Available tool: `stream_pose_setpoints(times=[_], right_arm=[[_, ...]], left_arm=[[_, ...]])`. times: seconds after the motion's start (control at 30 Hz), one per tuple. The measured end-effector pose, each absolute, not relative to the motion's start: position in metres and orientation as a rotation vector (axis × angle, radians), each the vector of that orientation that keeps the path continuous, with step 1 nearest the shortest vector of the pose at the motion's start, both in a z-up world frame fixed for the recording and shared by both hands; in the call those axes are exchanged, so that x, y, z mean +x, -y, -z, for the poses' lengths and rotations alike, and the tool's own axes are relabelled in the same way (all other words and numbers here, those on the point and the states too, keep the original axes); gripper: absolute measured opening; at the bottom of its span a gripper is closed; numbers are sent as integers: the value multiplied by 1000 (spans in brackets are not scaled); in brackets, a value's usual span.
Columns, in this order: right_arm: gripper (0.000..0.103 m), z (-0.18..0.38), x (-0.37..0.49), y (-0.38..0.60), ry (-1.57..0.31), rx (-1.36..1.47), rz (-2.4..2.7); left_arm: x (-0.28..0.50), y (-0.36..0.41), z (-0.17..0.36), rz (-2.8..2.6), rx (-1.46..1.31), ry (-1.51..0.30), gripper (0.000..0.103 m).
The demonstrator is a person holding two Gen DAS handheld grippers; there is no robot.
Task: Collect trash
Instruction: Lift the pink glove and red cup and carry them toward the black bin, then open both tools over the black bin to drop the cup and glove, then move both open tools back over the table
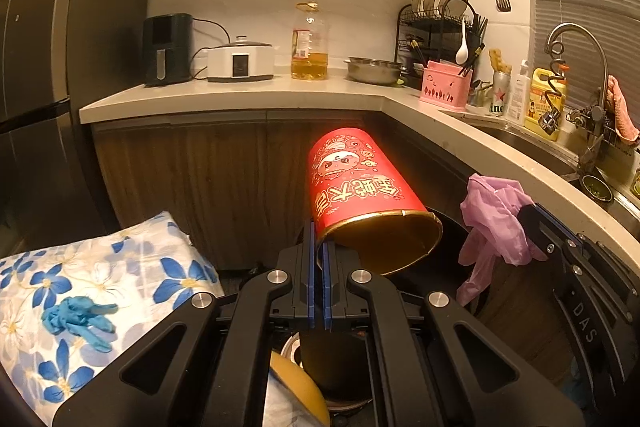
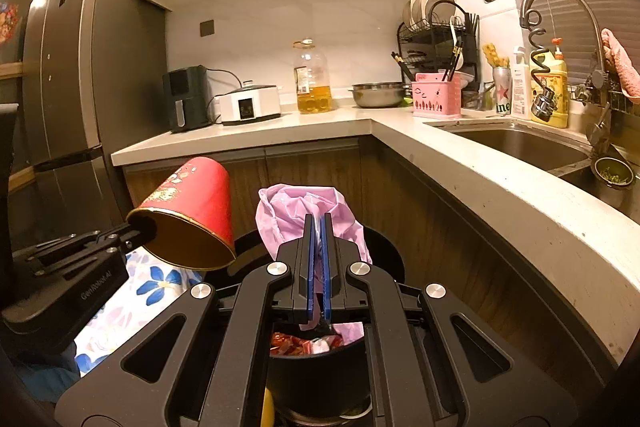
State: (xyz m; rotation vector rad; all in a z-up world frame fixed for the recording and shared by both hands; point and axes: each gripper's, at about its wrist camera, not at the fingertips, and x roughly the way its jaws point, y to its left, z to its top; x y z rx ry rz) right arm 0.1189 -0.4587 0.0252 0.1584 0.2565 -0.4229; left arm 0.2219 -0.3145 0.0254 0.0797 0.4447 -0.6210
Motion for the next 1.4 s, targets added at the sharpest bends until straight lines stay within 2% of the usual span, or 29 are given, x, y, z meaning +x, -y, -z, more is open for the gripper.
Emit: stream_pose_setpoints(times=[0.57, 0.63, 0.73, 0.8, 0.87, 1.03, 1.1, 1.13, 1.2, 1.27, 1.4], right_arm=[[4, -14, 143, 478, -282, 189, 414], [6, -12, 146, 480, -290, 193, 412], [17, -9, 148, 483, -302, 199, 412], [27, -8, 149, 485, -307, 197, 416], [30, -7, 148, 486, -307, 202, 421], [45, -7, 141, 485, -306, 215, 432], [56, -7, 138, 482, -308, 214, 435], [59, -7, 136, 480, -308, 214, 436], [71, -7, 132, 474, -306, 216, 440], [77, -6, 127, 467, -304, 224, 436], [82, -6, 119, 451, -304, 223, 424]], left_arm=[[240, 342, -4, 653, 109, -481, 3], [241, 344, -1, 662, 110, -491, 4], [242, 343, 3, 661, 121, -489, 20], [243, 341, 4, 659, 116, -490, 39], [243, 337, 4, 648, 110, -491, 41], [244, 318, 4, 613, 73, -497, 64], [240, 312, 3, 598, 68, -486, 74], [237, 308, 3, 591, 67, -481, 76], [232, 300, 4, 582, 70, -474, 80], [226, 289, 4, 565, 63, -465, 86], [212, 263, 4, 534, 47, -452, 88]])
